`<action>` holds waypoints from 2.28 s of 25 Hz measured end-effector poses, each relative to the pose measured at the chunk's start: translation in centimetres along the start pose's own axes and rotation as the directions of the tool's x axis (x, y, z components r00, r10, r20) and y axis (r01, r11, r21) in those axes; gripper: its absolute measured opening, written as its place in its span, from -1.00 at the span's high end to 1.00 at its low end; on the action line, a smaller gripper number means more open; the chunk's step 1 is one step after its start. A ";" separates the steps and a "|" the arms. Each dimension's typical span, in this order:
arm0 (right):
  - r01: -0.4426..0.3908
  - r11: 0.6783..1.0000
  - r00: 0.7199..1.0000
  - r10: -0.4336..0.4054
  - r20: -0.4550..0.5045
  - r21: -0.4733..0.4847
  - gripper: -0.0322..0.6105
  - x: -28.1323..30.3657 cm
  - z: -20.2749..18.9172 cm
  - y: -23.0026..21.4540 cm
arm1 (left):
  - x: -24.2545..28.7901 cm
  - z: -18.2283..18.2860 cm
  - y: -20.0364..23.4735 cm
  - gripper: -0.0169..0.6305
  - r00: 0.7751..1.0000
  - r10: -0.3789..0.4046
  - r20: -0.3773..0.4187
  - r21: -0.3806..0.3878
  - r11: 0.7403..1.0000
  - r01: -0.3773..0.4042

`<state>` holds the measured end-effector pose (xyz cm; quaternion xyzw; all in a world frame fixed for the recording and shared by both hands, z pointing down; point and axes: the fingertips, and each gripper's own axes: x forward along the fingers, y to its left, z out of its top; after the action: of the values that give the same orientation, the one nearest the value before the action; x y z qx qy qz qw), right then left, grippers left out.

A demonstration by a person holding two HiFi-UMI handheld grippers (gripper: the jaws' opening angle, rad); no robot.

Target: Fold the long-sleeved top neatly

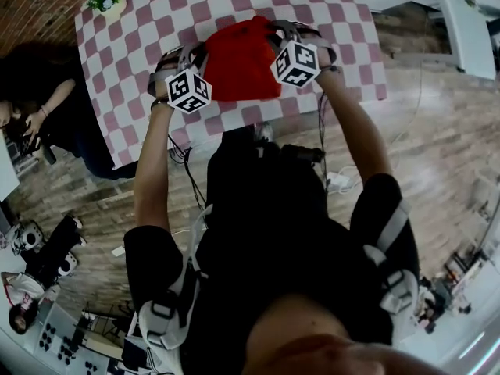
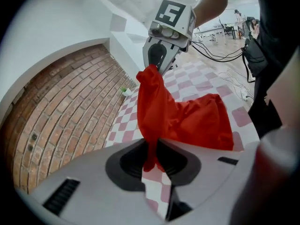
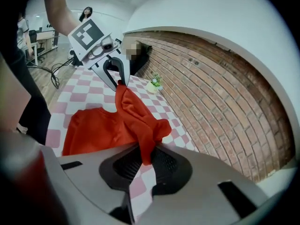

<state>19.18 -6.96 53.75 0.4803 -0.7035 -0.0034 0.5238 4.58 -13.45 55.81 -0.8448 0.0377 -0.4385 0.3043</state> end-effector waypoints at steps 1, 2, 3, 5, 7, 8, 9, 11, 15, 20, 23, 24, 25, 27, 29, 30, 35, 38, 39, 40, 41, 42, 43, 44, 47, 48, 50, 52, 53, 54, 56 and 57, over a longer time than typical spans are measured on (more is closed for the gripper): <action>-0.003 1.000 1.000 0.003 0.001 -0.007 0.74 -0.7 -0.3 1.0 | -0.4 0.1 -1.0 0.72 1.000 -0.005 -0.002 0.006 1.000 0.005; -0.008 1.000 1.000 0.008 0.001 -0.011 0.74 -1.3 -0.7 2.1 | -0.8 0.2 -1.9 0.72 1.000 -0.010 -0.003 0.009 1.000 0.010; -0.015 1.000 1.000 0.015 0.000 -0.012 0.74 -1.9 -1.1 3.2 | -1.1 0.3 -2.9 0.72 1.000 -0.015 -0.005 0.010 1.000 0.015; -0.035 0.999 0.999 0.035 -0.004 -0.012 0.74 -2.7 -2.0 5.6 | -1.7 0.2 -4.9 0.72 0.999 -0.029 -0.013 0.009 1.000 0.029; -0.058 0.998 0.998 0.058 -0.012 -0.013 0.74 -3.3 -2.9 8.1 | -2.0 0.0 -7.1 0.72 0.998 -0.054 -0.023 0.011 0.998 0.055; -0.069 0.998 0.998 0.069 -0.016 -0.013 0.74 -3.5 -3.3 9.2 | -2.0 -0.2 -8.2 0.72 0.997 -0.069 -0.029 0.014 0.997 0.070; -0.079 0.997 0.997 0.079 -0.019 -0.012 0.74 -3.7 -3.6 10.2 | -2.0 -0.4 -9.3 0.72 0.996 -0.084 -0.037 0.018 0.996 0.085; -0.100 0.995 0.995 0.099 -0.023 -0.012 0.74 -3.9 -4.1 12.3 | -1.9 -1.0 -11.7 0.72 0.992 -0.113 -0.060 0.020 0.993 0.114; -0.139 0.990 0.990 0.138 -0.041 -0.014 0.74 -3.7 -5.4 16.3 | -1.4 -2.4 -16.2 0.72 0.981 -0.163 -0.102 0.008 0.986 0.165; -0.176 0.984 0.982 0.176 -0.065 0.006 0.73 -2.5 -6.9 19.9 | 0.0 -4.0 -19.6 0.72 0.970 -0.201 -0.137 -0.035 0.980 0.198; -0.194 0.981 0.977 0.195 -0.085 0.030 0.73 -1.5 -7.9 21.2 | 1.1 -4.6 -20.6 0.72 0.964 -0.220 -0.150 -0.077 0.975 0.210; -0.199 0.979 0.975 0.202 -0.090 0.038 0.73 -1.2 -8.1 21.6 | 1.3 -4.7 -20.9 0.72 0.962 -0.224 -0.153 -0.085 0.973 0.213; -0.204 0.978 0.974 0.207 -0.093 0.045 0.73 -1.0 -8.2 21.8 | 1.5 -4.7 -21.1 0.72 0.961 -0.230 -0.155 -0.091 0.972 0.218; -0.208 0.976 0.973 0.213 -0.093 0.060 0.73 -0.7 -8.3 22.0 | 1.7 -4.9 -21.3 0.72 0.958 -0.241 -0.153 -0.104 0.968 0.227; -0.206 0.976 0.974 0.212 -0.085 0.074 0.72 -0.8 -8.2 21.8 | 1.7 -4.8 -21.3 0.72 0.958 -0.246 -0.146 -0.119 0.966 0.230; -0.207 0.975 0.974 0.214 -0.079 0.084 0.70 -1.0 -8.1 21.8 | 1.6 -4.8 -21.2 0.72 0.959 -0.247 -0.142 -0.127 0.965 0.230; -0.209 0.970 0.976 0.215 -0.040 0.123 0.59 -2.8 -7.3 21.7 | 0.7 -4.4 -21.1 0.67 0.963 -0.238 -0.124 -0.148 0.964 0.219; -0.205 0.968 0.978 0.208 -0.010 0.147 0.56 -4.3 -6.6 21.4 | -0.2 -3.8 -21.1 0.64 0.966 -0.228 -0.120 -0.140 0.968 0.211; -0.205 0.966 0.978 0.208 -0.001 0.156 0.54 -4.9 -6.3 21.3 | -0.5 -3.7 -21.2 0.64 0.967 -0.225 -0.119 -0.135 0.969 0.209; -0.205 0.965 0.978 0.207 0.007 0.164 0.53 -5.4 -6.1 21.1 | -0.8 -3.5 -21.2 0.63 0.968 -0.224 -0.117 -0.132 0.969 0.208; -0.206 0.963 0.978 0.207 0.014 0.171 0.52 -5.9 -5.8 20.9 | -1.1 -3.4 -21.2 0.63 0.968 -0.222 -0.116 -0.129 0.970 0.207; -0.208 0.962 0.978 0.208 0.021 0.177 0.51 -6.4 -5.6 20.7 | -1.3 -3.3 -21.3 0.62 0.969 -0.221 -0.115 -0.127 0.970 0.206; -0.212 0.960 0.977 0.210 0.026 0.181 0.50 -6.9 -5.5 20.5 | -1.4 -3.2 -21.4 0.62 0.969 -0.219 -0.115 -0.124 0.971 0.205; -0.215 0.959 0.977 0.213 0.030 0.183 0.49 -7.3 -5.4 20.4 | -1.5 -3.2 -21.5 0.62 0.969 -0.219 -0.115 -0.123 0.971 0.205; -0.221 0.960 0.975 0.219 0.031 0.170 0.47 -8.1 -5.2 20.1 | -1.7 -3.2 -22.2 0.62 0.967 -0.225 -0.117 -0.120 0.970 0.211; -0.226 0.961 0.974 0.224 0.026 0.158 0.47 -7.9 -5.2 20.1 | -1.8 -3.2 -22.3 0.62 0.967 -0.226 -0.118 -0.120 0.970 0.212; -0.249 0.959 0.968 0.252 0.002 0.135 0.46 -6.9 -5.5 20.6 | -1.9 -3.2 -22.7 0.62 0.966 -0.230 -0.119 -0.124 0.969 0.215; -0.299 0.944 0.951 0.306 -0.034 0.139 0.45 -5.5 -6.2 21.9 | -2.0 -3.2 -23.0 0.62 0.965 -0.234 -0.120 -0.132 0.967 0.218; -0.327 0.933 0.940 0.338 -0.051 0.151 0.45 -4.7 -6.6 22.7 | -2.1 -3.3 -23.3 0.62 0.964 -0.237 -0.120 -0.138 0.966 0.220; -0.353 0.922 0.928 0.367 -0.066 0.162 0.46 -4.1 -7.0 23.5 | -2.1 -3.2 -23.5 0.62 0.964 -0.239 -0.119 -0.146 0.964 0.221; -0.393 0.903 0.907 0.412 -0.093 0.171 0.46 -3.2 -7.8 25.2 | -2.2 -2.9 -23.7 0.62 0.964 -0.240 -0.111 -0.164 0.961 0.221; -0.402 0.899 0.901 0.422 -0.102 0.173 0.46 -2.8 -8.1 25.9 | -2.3 -2.8 -23.8 0.62 0.965 -0.241 -0.107 -0.174 0.960 0.221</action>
<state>7.73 12.92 68.46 0.3568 -0.7498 0.1929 0.5227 -3.82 5.32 68.39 -0.8354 -0.0068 -0.5196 0.1791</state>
